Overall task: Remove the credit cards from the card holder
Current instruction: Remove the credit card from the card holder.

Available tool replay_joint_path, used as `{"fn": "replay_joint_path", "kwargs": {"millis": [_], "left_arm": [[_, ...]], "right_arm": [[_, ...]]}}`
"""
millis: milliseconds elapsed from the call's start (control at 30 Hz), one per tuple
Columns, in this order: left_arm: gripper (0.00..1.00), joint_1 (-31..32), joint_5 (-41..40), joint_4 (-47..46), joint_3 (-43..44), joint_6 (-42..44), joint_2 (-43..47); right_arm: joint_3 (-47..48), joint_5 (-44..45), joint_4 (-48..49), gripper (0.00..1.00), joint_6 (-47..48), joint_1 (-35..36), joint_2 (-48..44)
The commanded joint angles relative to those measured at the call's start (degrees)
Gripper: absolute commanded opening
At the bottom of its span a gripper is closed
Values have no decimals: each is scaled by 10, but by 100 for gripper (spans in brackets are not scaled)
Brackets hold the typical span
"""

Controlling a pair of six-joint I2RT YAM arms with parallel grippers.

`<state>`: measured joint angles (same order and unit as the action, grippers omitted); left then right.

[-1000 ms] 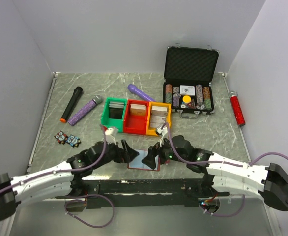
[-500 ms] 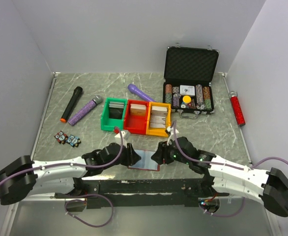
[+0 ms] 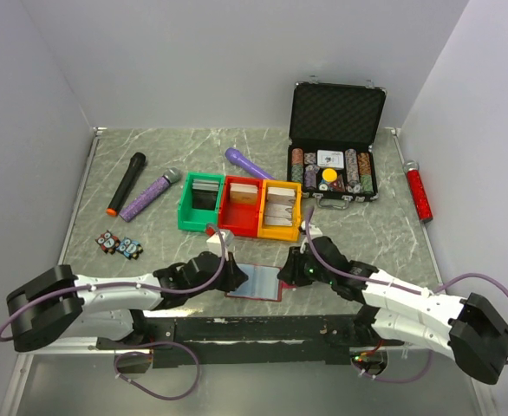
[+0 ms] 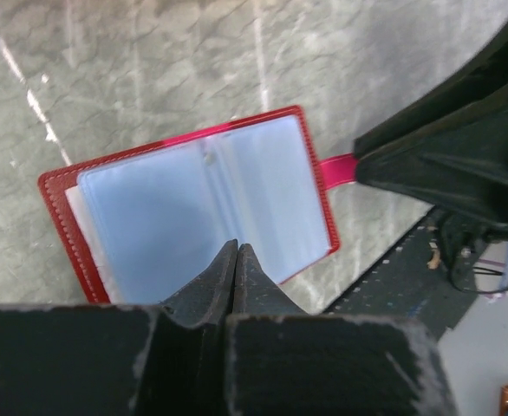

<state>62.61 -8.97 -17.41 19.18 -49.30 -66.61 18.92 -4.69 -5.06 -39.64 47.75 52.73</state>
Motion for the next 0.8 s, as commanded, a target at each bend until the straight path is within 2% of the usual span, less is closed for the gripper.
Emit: {"fn": "replay_joint_path", "kwargs": {"millis": [0,133,300,500,633,767], "left_arm": [[1,2,-27,-12,4,-22,-23],[1,2,-52,5,-8,-47,-19],[1,2,-66,9,-24,-69,-27],[1,2,-85,16,-43,-97,-19],[1,2,-90,12,-54,-78,33],[1,2,-69,-23,-55,-40,96]], "right_arm": [[-2,-24,-2,36,-8,-18,17],[6,-29,-10,30,-4,-20,37],[11,-38,-6,30,1,-26,69],[23,-38,-9,33,8,-27,80],[33,-23,-28,36,22,-25,50],[60,-15,-50,40,37,-13,59]]}}
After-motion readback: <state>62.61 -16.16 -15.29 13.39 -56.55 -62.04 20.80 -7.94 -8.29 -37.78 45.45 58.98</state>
